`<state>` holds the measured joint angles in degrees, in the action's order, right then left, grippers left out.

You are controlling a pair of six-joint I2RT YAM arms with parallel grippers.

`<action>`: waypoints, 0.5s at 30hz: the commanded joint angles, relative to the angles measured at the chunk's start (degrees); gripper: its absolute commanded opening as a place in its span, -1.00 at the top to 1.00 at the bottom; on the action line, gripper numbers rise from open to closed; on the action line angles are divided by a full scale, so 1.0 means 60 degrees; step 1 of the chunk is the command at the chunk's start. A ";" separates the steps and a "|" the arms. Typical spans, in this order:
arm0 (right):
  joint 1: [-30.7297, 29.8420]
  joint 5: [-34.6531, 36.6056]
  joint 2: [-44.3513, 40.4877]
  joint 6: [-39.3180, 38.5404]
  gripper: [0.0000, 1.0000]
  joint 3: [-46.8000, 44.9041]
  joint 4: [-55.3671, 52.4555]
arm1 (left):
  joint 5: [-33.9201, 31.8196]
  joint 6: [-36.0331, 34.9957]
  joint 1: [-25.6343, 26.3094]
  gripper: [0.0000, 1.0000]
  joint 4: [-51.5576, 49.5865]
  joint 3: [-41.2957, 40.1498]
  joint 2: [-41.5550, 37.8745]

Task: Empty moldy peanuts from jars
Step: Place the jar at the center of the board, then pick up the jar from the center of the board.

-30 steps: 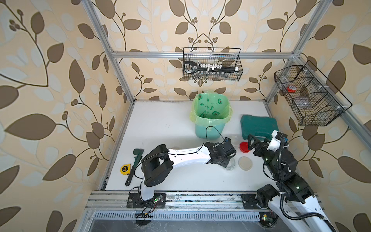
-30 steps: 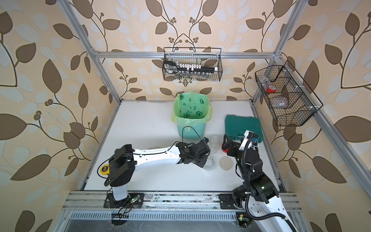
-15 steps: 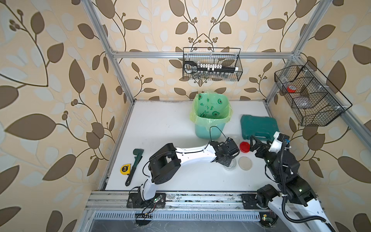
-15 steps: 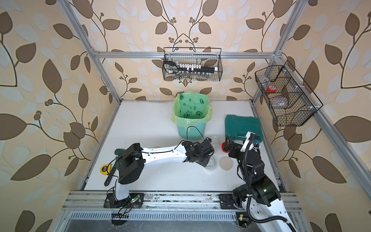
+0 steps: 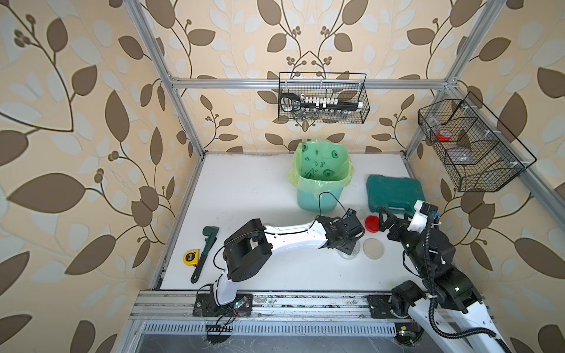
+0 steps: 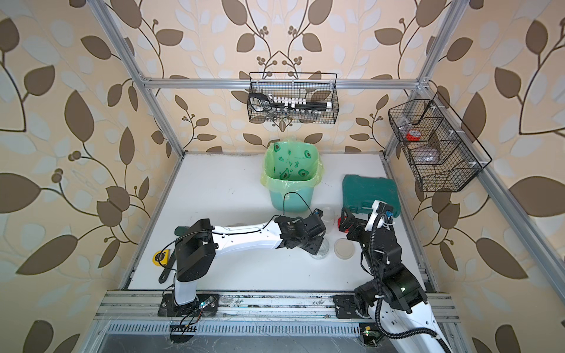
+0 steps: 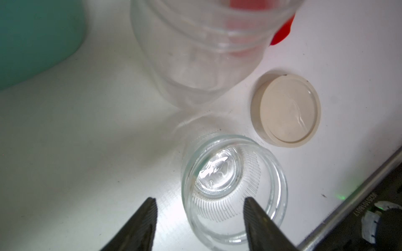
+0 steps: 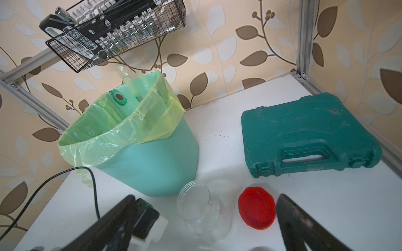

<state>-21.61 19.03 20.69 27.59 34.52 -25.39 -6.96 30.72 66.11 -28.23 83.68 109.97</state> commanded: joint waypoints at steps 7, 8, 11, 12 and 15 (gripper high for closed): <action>0.0027 -0.3110 0.1684 -0.0659 -0.99 0.0396 0.0141 | -0.3140 0.0426 0.0102 -0.98 -0.1935 -0.2540 -0.5046; 0.0028 -0.3343 0.1824 -0.0672 -0.99 0.0369 0.0221 | -0.3588 0.0601 0.0007 -0.98 -0.2318 -0.2844 -0.5537; 0.0027 -0.4004 0.1979 -0.0645 -0.99 0.0220 0.0612 | -0.3533 0.0865 -0.0988 -0.98 -0.3036 -0.3876 -0.6803; 0.0027 -0.4178 0.2009 -0.0638 -0.99 0.0223 0.0690 | -0.3450 0.0890 -0.1369 -0.98 -0.3100 -0.4254 -0.7218; 0.0027 -0.4925 0.2111 -0.0557 -0.99 0.0309 0.0763 | -0.3090 0.0908 -0.2726 -0.98 -0.2919 -0.5653 -0.8678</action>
<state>-21.61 -3.84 33.19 24.58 34.94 -22.96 -24.08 34.61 54.48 -40.97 55.24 62.33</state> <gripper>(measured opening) 0.995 0.989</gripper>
